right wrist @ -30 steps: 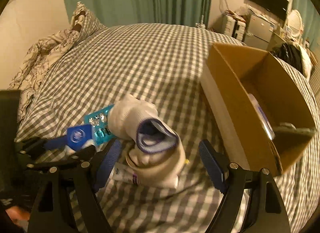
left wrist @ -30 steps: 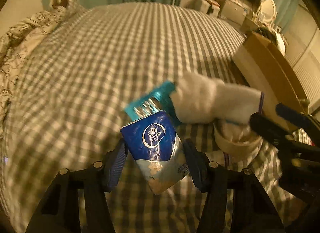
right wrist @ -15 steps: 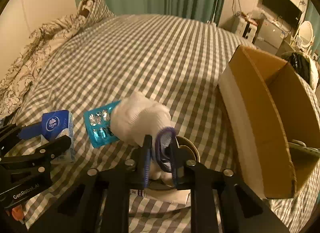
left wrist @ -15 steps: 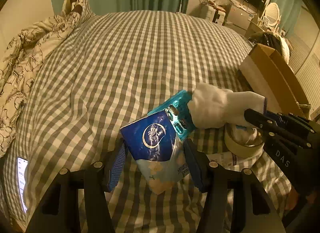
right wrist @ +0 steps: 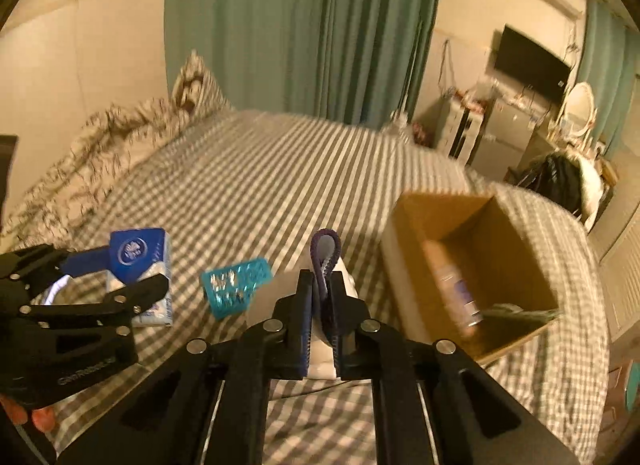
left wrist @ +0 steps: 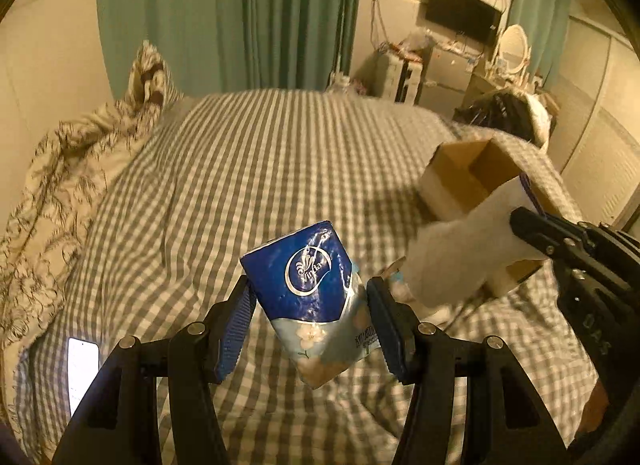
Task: Organize objects
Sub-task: 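Carry tissue pack and sock into the box and open both tools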
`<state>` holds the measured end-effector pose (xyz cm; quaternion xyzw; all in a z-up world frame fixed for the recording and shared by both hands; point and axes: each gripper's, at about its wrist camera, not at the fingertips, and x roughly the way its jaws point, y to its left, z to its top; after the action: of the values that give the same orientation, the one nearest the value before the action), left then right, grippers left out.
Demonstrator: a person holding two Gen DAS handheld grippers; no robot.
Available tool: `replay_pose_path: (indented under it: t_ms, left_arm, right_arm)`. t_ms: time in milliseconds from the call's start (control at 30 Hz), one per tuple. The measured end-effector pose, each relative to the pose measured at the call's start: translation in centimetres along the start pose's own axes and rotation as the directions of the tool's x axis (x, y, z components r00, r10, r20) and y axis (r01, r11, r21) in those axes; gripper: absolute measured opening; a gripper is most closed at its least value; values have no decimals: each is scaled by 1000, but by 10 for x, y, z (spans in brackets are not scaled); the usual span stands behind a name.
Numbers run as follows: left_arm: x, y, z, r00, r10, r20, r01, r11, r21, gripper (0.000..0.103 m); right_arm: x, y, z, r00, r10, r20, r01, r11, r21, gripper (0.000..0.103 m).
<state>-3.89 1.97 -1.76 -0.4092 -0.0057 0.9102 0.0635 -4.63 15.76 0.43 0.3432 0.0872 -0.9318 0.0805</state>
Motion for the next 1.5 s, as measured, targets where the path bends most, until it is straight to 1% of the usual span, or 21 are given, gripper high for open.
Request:
replay_pose_path:
  t_ms: [133,233,267,433,533,600,700,800,933,1067,1200,1300,1333,1367,1400,1433,1467,1500]
  left_arm:
    - [-25,-22,20,997,-36,64,34,999,38,59]
    - [-37,-44,39,993,-82,88,76,995,63,59]
    - [-40,-56,47,991,-92,98,84,993,84,59]
    - [-43,-104,78,982,-140,130,117,978,171,59]
    - [-34,-138,95,978,-163,133,131,965,225,59]
    - [-23,-156,102,978,-169,124,134,959,250,59]
    - [2,-186,109,979,-188,84,156,944,289,59]
    - [36,-210,117,982,-186,45,163,936,312,59]
    - [78,-231,121,984,-179,8,166,928,334,59]
    - [114,-239,123,985,-170,-24,168,925,340,59]
    - [136,-246,125,982,-186,-41,189,918,348,59]
    - [138,-246,124,978,-205,-48,208,912,353,68]
    - [139,-248,125,979,-201,-44,204,913,354,75]
    - [137,-247,126,981,-192,-34,192,916,353,84]
    - [135,-244,127,983,-183,-24,180,919,351,86]
    - [131,-240,127,984,-178,-14,171,922,348,89]
    - [125,-235,128,985,-175,-6,167,925,342,89]
    - [120,-230,129,985,-174,-3,165,928,335,90]
  right_arm:
    - [-43,-20,13,997,-14,74,12,1000,21,6]
    - [-68,-36,21,992,-43,117,40,999,24,6]
    - [-75,-43,24,990,-51,131,47,998,29,5]
    - [-96,-83,41,979,-95,180,86,994,61,5]
    - [-99,-111,48,974,-118,195,103,991,89,5]
    - [-95,-129,54,970,-138,200,117,987,112,5]
    - [-84,-156,58,968,-159,192,133,981,142,5]
    - [-66,-182,55,970,-174,170,146,975,168,5]
    - [-34,-211,47,976,-178,127,150,967,204,5]
    - [2,-229,37,982,-169,84,146,964,223,5]
    - [25,-240,26,985,-161,63,141,960,242,5]
    - [29,-242,25,986,-157,64,135,955,266,7]
    - [28,-243,25,985,-161,63,138,953,269,14]
    - [27,-243,26,984,-168,65,145,952,269,31]
    - [24,-243,27,981,-179,70,154,951,269,40]
    - [20,-243,29,979,-191,78,163,949,270,52]
    - [11,-242,30,975,-202,92,170,946,276,54]
    - [4,-240,31,974,-202,98,168,946,279,54]
